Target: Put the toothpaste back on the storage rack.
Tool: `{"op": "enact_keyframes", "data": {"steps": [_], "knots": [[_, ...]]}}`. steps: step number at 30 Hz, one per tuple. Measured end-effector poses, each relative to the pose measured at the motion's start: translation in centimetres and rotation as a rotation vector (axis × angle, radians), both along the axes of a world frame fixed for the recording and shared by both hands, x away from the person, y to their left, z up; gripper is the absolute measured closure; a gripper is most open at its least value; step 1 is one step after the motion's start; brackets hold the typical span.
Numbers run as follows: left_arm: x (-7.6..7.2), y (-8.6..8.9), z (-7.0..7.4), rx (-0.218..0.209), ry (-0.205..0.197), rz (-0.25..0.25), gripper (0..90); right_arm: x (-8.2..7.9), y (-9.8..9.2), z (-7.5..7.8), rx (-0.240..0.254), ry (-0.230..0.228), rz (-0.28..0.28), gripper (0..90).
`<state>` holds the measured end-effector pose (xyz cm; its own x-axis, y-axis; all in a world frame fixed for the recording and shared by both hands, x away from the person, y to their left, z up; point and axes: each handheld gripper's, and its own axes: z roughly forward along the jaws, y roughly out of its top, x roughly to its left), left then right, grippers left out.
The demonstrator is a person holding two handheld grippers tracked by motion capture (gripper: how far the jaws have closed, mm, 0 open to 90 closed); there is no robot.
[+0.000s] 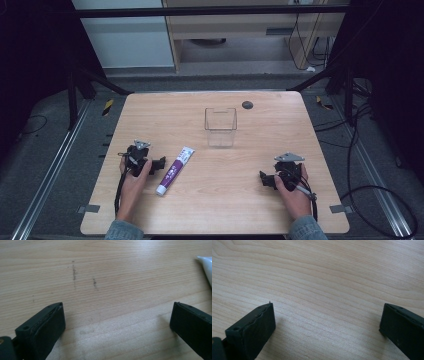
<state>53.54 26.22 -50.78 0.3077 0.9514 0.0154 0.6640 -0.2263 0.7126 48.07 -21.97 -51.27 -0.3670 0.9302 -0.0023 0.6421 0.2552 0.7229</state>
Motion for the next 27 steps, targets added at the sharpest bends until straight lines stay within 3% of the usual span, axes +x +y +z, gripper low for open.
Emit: {"op": "enact_keyframes", "data": {"steps": [7, 10, 13, 15, 16, 17, 18, 19, 20, 27], "knots": [[0.0, 0.0, 0.0, 0.004, 0.002, -0.004, 0.0, 0.0, 0.0, 0.0, 0.000, 0.000, 0.000, 0.4], [-0.2, 0.1, 0.0, 0.000, 0.001, -0.055, 0.0, 0.0, 0.0, 0.0, 0.000, 0.000, 0.000, 0.4], [-0.7, 0.5, 0.2, -0.001, 0.000, -0.072, 2.7, 0.0, 0.0, 0.0, -0.001, -0.001, 0.000, 0.4], [-0.9, 0.6, 0.5, -0.008, -0.015, -0.063, 3.8, 0.0, 0.0, 0.0, 0.000, 0.000, 0.000, 0.4], [-1.4, 0.9, 1.1, -0.023, -0.057, -0.060, 3.8, 0.0, 0.0, 0.0, 0.000, -0.001, -0.001, 0.4], [-1.4, 0.9, 1.1, -0.023, -0.057, -0.060, 3.8, 0.0, 0.0, 0.0, 0.000, -0.001, -0.001, 0.4], [-1.9, 1.1, 1.9, -0.052, -0.085, -0.057, 3.9, 0.0, 0.0, 0.0, -0.001, -0.002, 0.000, 0.4], [-1.9, 1.1, 1.9, -0.052, -0.085, -0.057, 4.4, 0.0, 0.0, 0.0, -0.001, -0.002, 0.000, 0.4], [-2.2, 1.4, 2.4, -0.093, -0.085, -0.068, 4.4, 0.0, 0.0, 0.0, -0.001, -0.001, 0.000, 0.4], [-3.5, 1.7, 4.3, -0.116, -0.136, -0.066, 5.5, 0.2, 0.0, 0.0, 0.005, 0.002, -0.004, 0.4]]}}
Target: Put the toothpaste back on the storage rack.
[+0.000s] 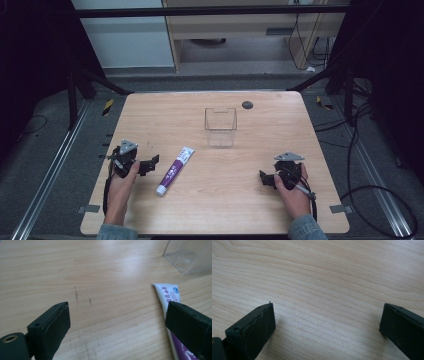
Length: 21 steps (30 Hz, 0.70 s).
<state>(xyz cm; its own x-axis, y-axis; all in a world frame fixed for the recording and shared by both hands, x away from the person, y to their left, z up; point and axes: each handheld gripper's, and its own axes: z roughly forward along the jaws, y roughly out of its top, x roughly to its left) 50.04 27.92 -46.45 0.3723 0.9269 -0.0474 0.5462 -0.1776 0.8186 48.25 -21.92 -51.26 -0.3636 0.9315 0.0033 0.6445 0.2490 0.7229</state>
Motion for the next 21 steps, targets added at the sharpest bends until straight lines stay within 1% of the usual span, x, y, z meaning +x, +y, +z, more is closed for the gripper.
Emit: {"op": "enact_keyframes", "data": {"steps": [1, 2, 3, 4, 6, 7, 8, 11, 12, 13, 14, 15, 16, 18, 19, 20, 21], "knots": [[-0.2, -0.2, 0.6, -0.004, -0.020, -0.005, 5.4, 0.0, 0.0, 0.0, 0.000, 0.000, 0.000, 0.4], [-0.2, -0.2, 0.6, -0.004, -0.020, -0.005, 5.4, 0.0, 0.0, 0.0, 0.000, 0.000, 0.000, 0.4], [-0.2, -0.4, 1.0, -0.014, -0.036, 0.006, 5.8, 0.0, 0.0, 0.0, 0.000, 0.000, 0.000, 0.4], [-0.1, -0.7, 1.2, -0.017, -0.036, 0.008, 6.0, 0.0, 0.0, 0.0, 0.000, 0.000, 0.000, 0.4], [0.1, -1.2, 1.6, -0.009, -0.023, -0.004, 6.0, 0.0, 0.0, 0.0, 0.000, 0.000, 0.000, 0.4], [0.1, -1.2, 1.6, -0.009, -0.023, -0.004, 6.0, 0.0, 0.0, 0.0, 0.000, 0.000, 0.000, 0.4], [0.1, -1.7, 2.0, 0.012, -0.023, -0.015, 6.0, 0.0, 0.0, 0.0, 0.000, 0.000, 0.001, 0.4], [0.2, -2.2, 2.3, 0.044, -0.027, -0.017, 6.5, 0.0, 0.0, 0.0, 0.000, 0.000, 0.000, 0.4], [0.2, -2.3, 2.4, 0.053, -0.023, -0.015, 7.4, 0.0, 0.0, 0.0, -0.001, 0.000, 0.000, 0.4], [0.3, -2.3, 2.5, 0.057, -0.014, -0.021, 7.7, 0.0, 0.0, 0.0, 0.000, 0.000, 0.000, 0.4], [0.3, -2.3, 2.5, 0.057, -0.014, -0.021, 7.6, 0.0, 0.0, 0.0, 0.000, 0.000, 0.000, 0.4], [0.4, -2.3, 2.7, 0.055, 0.003, -0.038, 7.5, 0.0, 0.0, 0.0, 0.000, 0.000, 0.000, 0.4], [0.3, -2.3, 2.9, 0.061, 0.005, -0.041, 7.6, 0.0, 0.0, 0.0, -0.002, -0.001, 0.001, 0.4], [0.2, -2.4, 3.3, 0.085, 0.021, -0.056, 7.4, 0.1, 0.0, 0.0, -0.005, -0.003, 0.004, 0.4], [0.2, -2.6, 3.4, 0.091, 0.030, -0.065, 7.4, 0.1, 0.0, 0.0, -0.005, -0.002, 0.004, 0.4], [0.2, -2.8, 3.5, 0.102, 0.044, -0.087, 7.3, 0.2, 0.0, 0.0, -0.007, -0.002, 0.004, 0.4], [0.2, -3.0, 3.5, 0.117, 0.049, -0.103, 7.0, 0.2, 0.0, 0.0, -0.008, -0.004, 0.003, 0.4]]}}
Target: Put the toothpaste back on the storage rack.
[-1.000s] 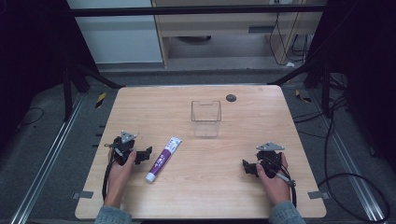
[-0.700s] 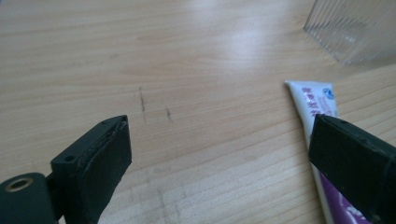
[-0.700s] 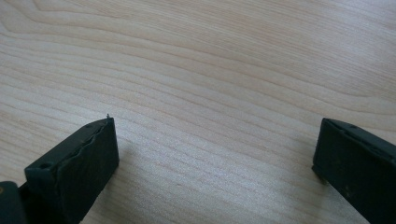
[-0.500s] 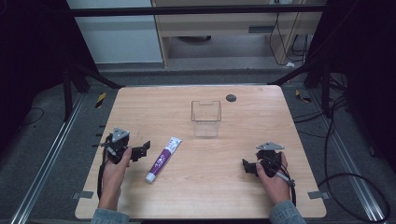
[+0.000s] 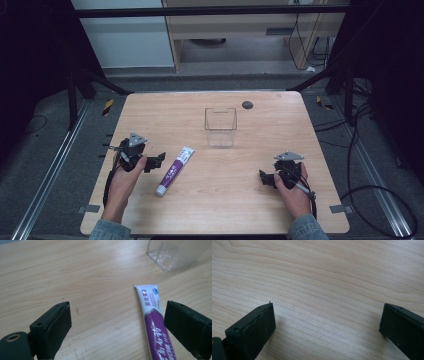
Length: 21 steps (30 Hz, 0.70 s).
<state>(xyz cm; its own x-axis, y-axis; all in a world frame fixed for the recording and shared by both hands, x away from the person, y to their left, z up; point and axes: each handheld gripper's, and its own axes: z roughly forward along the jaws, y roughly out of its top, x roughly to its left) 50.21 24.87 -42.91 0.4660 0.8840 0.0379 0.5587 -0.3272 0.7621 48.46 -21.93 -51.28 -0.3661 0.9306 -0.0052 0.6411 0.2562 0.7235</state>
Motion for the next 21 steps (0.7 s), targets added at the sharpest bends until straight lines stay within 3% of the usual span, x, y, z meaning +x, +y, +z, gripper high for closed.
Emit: {"op": "enact_keyframes", "data": {"steps": [1, 8, 12, 17, 21], "knots": [[0.0, -0.3, 0.2, 0.033, 0.004, -0.012, 6.8, 0.0, 0.0, 0.0, -0.001, 0.000, 0.001, 0.4], [0.0, -3.0, 0.4, 0.158, 0.050, -0.097, 8.9, -0.1, 0.0, 0.0, 0.000, 0.002, -0.005, 0.5], [0.6, -4.5, 0.3, 0.149, 0.081, -0.135, 8.3, 0.0, 0.0, 0.0, -0.001, -0.001, -0.005, 0.4], [1.2, -5.3, 1.1, 0.181, 0.094, -0.126, 8.8, 0.0, 0.0, 0.0, 0.000, 0.000, -0.005, 0.4], [1.5, -5.6, 1.9, 0.172, 0.123, -0.106, 9.0, 0.0, 0.0, 0.0, 0.000, 0.000, -0.005, 0.4]]}}
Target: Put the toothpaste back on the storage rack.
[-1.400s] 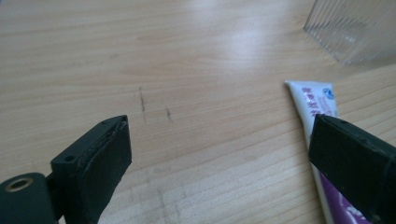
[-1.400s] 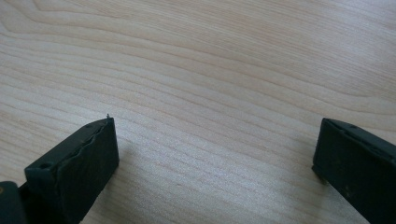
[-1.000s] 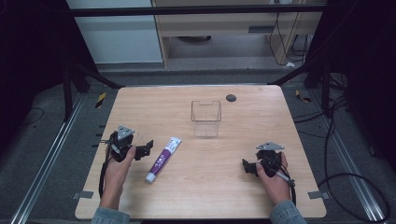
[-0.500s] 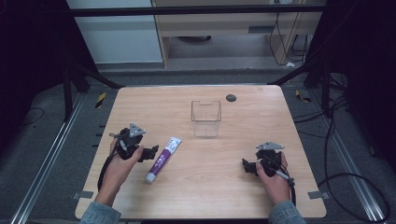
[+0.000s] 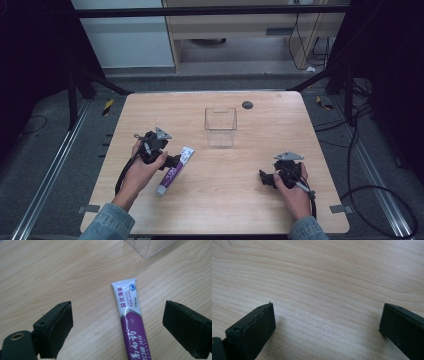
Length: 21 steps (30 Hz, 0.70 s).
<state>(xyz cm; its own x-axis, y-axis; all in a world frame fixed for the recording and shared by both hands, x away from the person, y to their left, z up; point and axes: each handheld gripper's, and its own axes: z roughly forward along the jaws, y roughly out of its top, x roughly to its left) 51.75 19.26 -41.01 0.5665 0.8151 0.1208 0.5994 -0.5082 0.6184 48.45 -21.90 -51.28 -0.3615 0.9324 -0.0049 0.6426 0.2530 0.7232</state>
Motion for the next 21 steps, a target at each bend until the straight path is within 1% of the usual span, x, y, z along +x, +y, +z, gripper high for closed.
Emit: {"op": "enact_keyframes", "data": {"steps": [1, 2, 3, 6, 7, 8, 11, 12, 14, 15, 17, 19, 20, 21], "knots": [[0.3, -0.4, 0.2, 0.019, 0.013, 0.001, 8.9, 0.0, 0.0, 0.0, 0.000, 0.000, 0.000, 0.4], [0.3, -0.4, 0.2, 0.019, 0.013, 0.001, 8.9, 0.0, 0.0, 0.0, 0.000, 0.000, 0.000, 0.4], [0.6, -0.7, 0.2, 0.029, 0.016, -0.004, 8.9, 0.0, 0.0, 0.0, 0.000, 0.000, 0.000, 0.4], [1.2, -1.2, 0.0, 0.017, 0.036, -0.013, 8.0, 0.0, 0.0, 0.0, 0.000, 0.000, 0.000, 0.4], [1.6, -1.5, -0.2, 0.014, 0.049, -0.017, 8.0, 0.0, 0.0, 0.0, 0.000, -0.001, 0.000, 0.4], [1.6, -1.5, -0.2, 0.014, 0.049, -0.017, 8.0, 0.0, 0.0, 0.0, 0.000, -0.001, 0.000, 0.4], [2.6, -2.0, -0.9, 0.015, 0.098, -0.023, 8.8, 0.0, 0.0, 0.0, 0.000, -0.001, 0.000, 0.4], [2.8, -2.2, -1.1, 0.028, 0.107, -0.028, 8.9, 0.0, 0.0, 0.0, 0.000, 0.000, 0.000, 0.4], [3.1, -2.4, -1.4, 0.048, 0.129, -0.032, 12.1, 0.0, 0.0, 0.0, -0.003, -0.002, 0.001, 0.4], [3.3, -2.4, -1.6, 0.051, 0.141, -0.032, 12.9, 0.0, 0.0, 0.0, 0.000, 0.000, 0.000, 0.4], [3.5, -2.5, -2.0, 0.056, 0.160, -0.041, 17.5, 0.0, 0.0, 0.0, 0.000, 0.000, 0.000, 0.4], [3.6, -2.6, -2.4, 0.045, 0.187, -0.044, 22.6, 0.0, 0.0, 0.0, 0.000, 0.000, 0.000, 0.4], [3.6, -2.6, -2.4, 0.045, 0.187, -0.044, 26.4, 0.0, 0.0, 0.0, 0.000, 0.000, 0.000, 0.4], [3.8, -2.7, -2.8, 0.038, 0.199, -0.044, 26.4, 0.0, 0.0, 0.0, 0.000, 0.000, 0.000, 0.4]]}}
